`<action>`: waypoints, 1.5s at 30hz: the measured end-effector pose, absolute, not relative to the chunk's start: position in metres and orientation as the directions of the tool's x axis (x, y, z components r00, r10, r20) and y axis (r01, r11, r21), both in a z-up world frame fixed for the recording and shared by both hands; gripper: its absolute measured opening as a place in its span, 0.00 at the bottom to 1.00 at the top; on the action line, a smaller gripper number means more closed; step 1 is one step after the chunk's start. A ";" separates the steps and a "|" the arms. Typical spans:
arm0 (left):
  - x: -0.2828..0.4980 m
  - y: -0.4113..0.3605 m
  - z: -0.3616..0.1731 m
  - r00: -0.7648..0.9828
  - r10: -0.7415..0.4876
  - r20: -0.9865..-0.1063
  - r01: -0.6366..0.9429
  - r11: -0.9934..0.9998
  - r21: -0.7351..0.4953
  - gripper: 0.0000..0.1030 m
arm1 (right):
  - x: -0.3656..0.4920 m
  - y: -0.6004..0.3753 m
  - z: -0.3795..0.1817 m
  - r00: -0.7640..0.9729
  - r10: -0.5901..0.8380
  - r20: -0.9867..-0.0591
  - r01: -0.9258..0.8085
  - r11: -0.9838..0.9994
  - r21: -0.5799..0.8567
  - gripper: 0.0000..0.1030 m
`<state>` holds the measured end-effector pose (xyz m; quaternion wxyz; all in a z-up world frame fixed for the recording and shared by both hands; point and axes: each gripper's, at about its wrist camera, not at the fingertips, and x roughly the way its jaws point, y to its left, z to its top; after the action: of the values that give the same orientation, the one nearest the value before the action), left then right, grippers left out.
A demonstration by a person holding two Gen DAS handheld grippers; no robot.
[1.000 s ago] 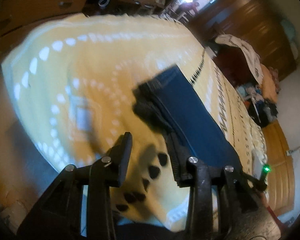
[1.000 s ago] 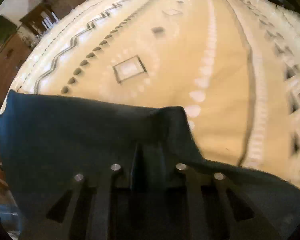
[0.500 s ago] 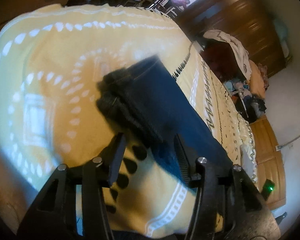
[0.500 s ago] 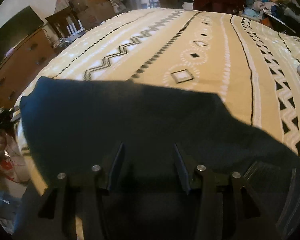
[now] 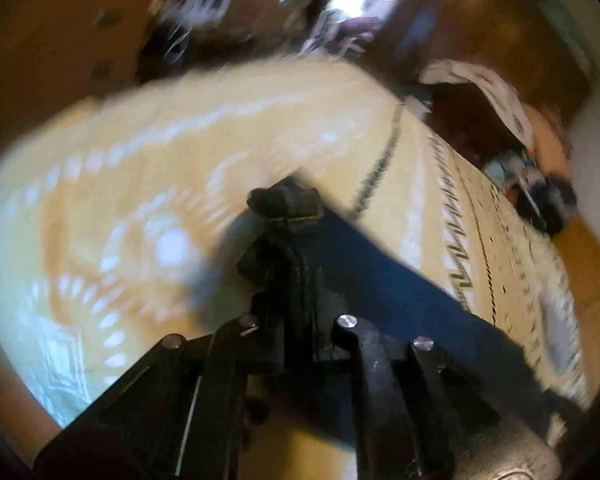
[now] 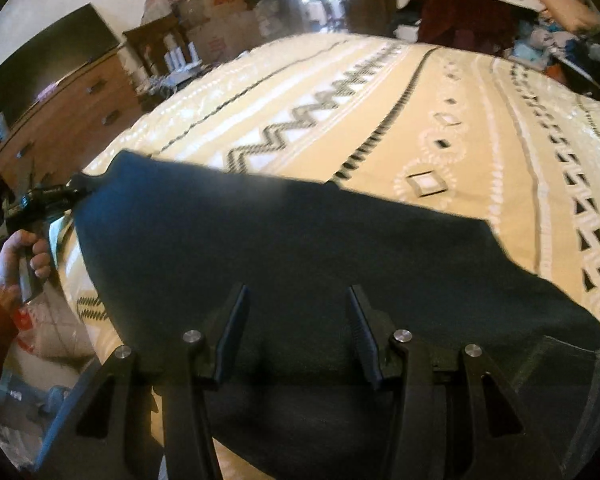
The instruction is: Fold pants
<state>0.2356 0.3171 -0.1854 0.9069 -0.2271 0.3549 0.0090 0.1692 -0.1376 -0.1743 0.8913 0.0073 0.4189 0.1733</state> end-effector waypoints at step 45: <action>0.120 -0.099 -0.206 0.565 -0.439 -0.698 0.641 0.766 0.036 0.55 | 0.178 -0.288 -0.260 0.344 0.533 -0.773 -0.087 0.838 0.539 0.55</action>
<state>0.1205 -0.0992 -0.2065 0.8726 0.1447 0.3488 -0.3096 0.1785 -0.2878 -0.2601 0.7931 0.2074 0.5383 0.1953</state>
